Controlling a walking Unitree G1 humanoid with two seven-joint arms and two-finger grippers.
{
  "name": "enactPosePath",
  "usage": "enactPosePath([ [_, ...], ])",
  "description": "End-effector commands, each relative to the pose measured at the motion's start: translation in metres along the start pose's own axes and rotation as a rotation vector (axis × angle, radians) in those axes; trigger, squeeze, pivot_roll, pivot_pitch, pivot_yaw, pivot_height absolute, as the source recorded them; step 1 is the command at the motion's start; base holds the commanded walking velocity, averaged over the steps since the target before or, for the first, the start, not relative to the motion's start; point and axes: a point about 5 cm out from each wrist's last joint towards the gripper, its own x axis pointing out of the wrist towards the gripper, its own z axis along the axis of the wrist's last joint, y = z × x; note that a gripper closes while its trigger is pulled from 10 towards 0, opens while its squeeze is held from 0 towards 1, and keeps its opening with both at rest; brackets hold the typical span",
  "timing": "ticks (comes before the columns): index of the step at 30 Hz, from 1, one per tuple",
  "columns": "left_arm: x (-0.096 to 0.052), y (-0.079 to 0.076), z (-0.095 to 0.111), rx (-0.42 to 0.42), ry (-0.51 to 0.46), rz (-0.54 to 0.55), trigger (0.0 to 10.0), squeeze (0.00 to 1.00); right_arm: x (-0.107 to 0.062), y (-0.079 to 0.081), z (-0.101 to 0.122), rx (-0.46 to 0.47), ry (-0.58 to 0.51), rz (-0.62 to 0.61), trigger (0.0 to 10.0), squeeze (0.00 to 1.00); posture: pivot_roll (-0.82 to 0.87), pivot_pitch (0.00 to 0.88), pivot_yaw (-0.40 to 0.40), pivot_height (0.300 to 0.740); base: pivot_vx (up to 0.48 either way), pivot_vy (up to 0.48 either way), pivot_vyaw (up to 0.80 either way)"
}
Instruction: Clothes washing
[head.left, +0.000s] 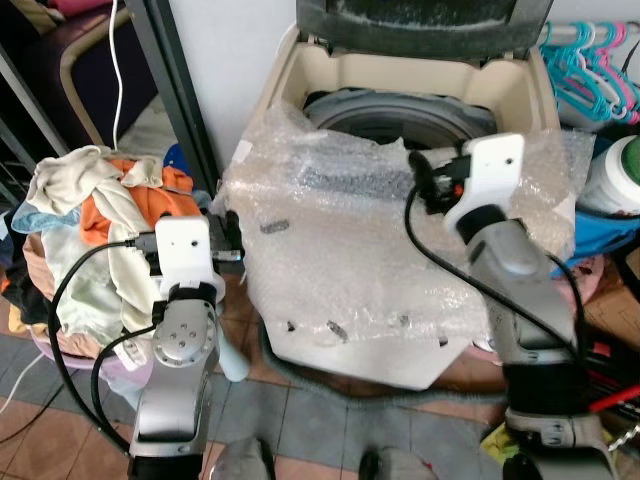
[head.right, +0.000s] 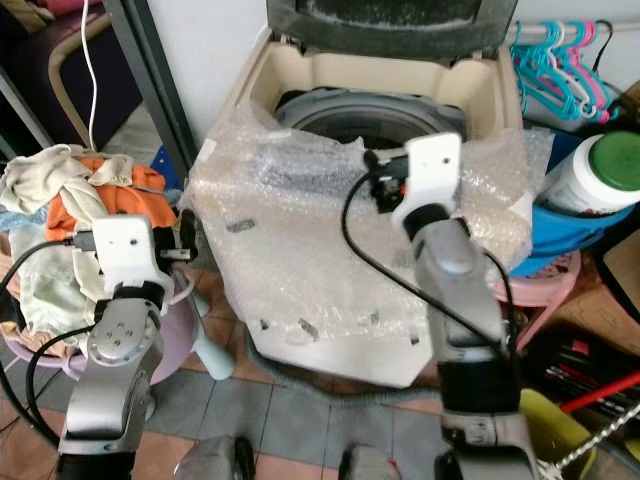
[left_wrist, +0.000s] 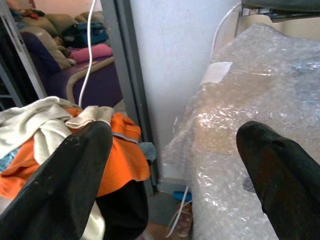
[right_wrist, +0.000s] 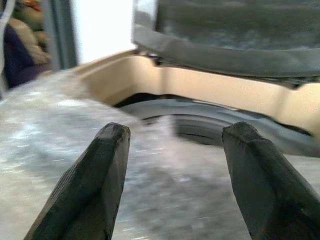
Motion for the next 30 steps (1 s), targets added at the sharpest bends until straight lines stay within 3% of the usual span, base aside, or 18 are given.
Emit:
enactPosePath([
  [1, -0.002, 0.003, 0.002, 0.005, -0.007, -0.003, 10.0, 0.00, -0.004, 0.010, 0.002, 0.004, 0.004, 0.009, 10.0, 0.00, -0.03, 0.053, 0.066, 0.740, 0.000, 0.480, 0.00],
  [4, -0.007, 0.002, -0.002, 0.012, 0.007, -0.023, 10.0, 0.00, -0.014, 0.020, 0.004, 0.110, -0.040, 0.022, 10.0, 0.00, -0.03, 0.053, 0.070, 0.740, 0.000, 0.480, 0.00],
  [6, -0.007, 0.002, -0.002, 0.013, 0.009, -0.023, 10.0, 0.00, -0.017, 0.019, 0.002, 0.106, -0.029, 0.009, 10.0, 0.00, -0.03, 0.052, 0.069, 0.740, 0.000, 0.480, 0.00],
  [9, -0.007, 0.000, -0.003, 0.009, 0.014, -0.034, 10.0, 0.00, -0.028, 0.023, -0.007, 0.213, 0.022, 0.070, 10.0, 0.00, -0.04, 0.044, 0.065, 0.740, 0.000, 0.480, 0.00],
  [12, -0.007, -0.002, -0.004, 0.007, 0.017, -0.036, 10.0, 0.00, -0.030, 0.015, -0.016, 0.194, 0.065, -0.002, 10.0, 0.00, -0.04, 0.039, 0.062, 0.740, 0.000, 0.480, 0.00],
  [14, -0.008, -0.002, -0.005, 0.005, 0.020, -0.036, 10.0, 0.00, -0.030, 0.012, -0.023, 0.122, 0.118, -0.040, 10.0, 0.00, -0.04, 0.036, 0.062, 0.740, 0.000, 0.480, 0.00],
  [15, -0.008, -0.001, -0.006, 0.006, 0.026, -0.029, 10.0, 0.00, -0.031, 0.011, -0.029, 0.140, 0.150, -0.086, 10.0, 0.00, -0.04, 0.036, 0.062, 0.740, 0.000, 0.480, 0.00],
  [17, -0.008, 0.000, -0.006, 0.004, 0.027, -0.027, 10.0, 0.00, -0.032, 0.013, -0.032, 0.179, 0.171, -0.089, 10.0, 0.00, -0.03, 0.036, 0.063, 0.740, 0.000, 0.480, 0.00],
  [19, -0.007, 0.000, -0.006, 0.007, 0.024, -0.022, 10.0, 0.00, -0.032, 0.013, -0.034, 0.148, 0.172, -0.102, 10.0, 0.00, -0.03, 0.037, 0.062, 0.740, 0.000, 0.480, 0.00],
  [21, -0.006, 0.001, -0.005, 0.008, 0.019, -0.016, 10.0, 0.00, -0.033, 0.017, -0.037, 0.195, 0.206, -0.077, 10.0, 0.02, -0.03, 0.036, 0.061, 0.740, 0.000, 0.480, 0.00],
  [22, -0.005, 0.001, -0.005, -0.001, 0.013, -0.012, 10.0, 0.00, -0.034, 0.018, -0.038, 0.213, 0.221, -0.065, 10.0, 0.79, -0.03, 0.035, 0.061, 0.740, 0.000, 0.326, 0.00],
  [23, -0.005, 0.002, -0.004, 0.007, 0.001, -0.005, 10.0, 0.00, -0.034, 0.018, -0.039, 0.234, 0.226, -0.049, 10.0, 1.00, -0.03, 0.035, 0.061, 0.740, 0.000, 0.000, 0.00],
  [24, -0.004, 0.001, -0.003, 0.003, -0.007, -0.003, 10.0, 0.00, -0.034, 0.018, -0.037, 0.262, 0.203, -0.030, 10.0, 1.00, -0.03, 0.030, 0.062, 0.740, 0.000, 0.000, 0.00],
  [30, 0.002, 0.002, 0.001, -0.009, -0.017, -0.015, 10.0, 0.00, -0.028, 0.010, -0.035, 0.233, 0.172, -0.053, 10.0, 1.00, -0.04, 0.013, 0.063, 0.740, 0.000, 0.000, 0.00],
])
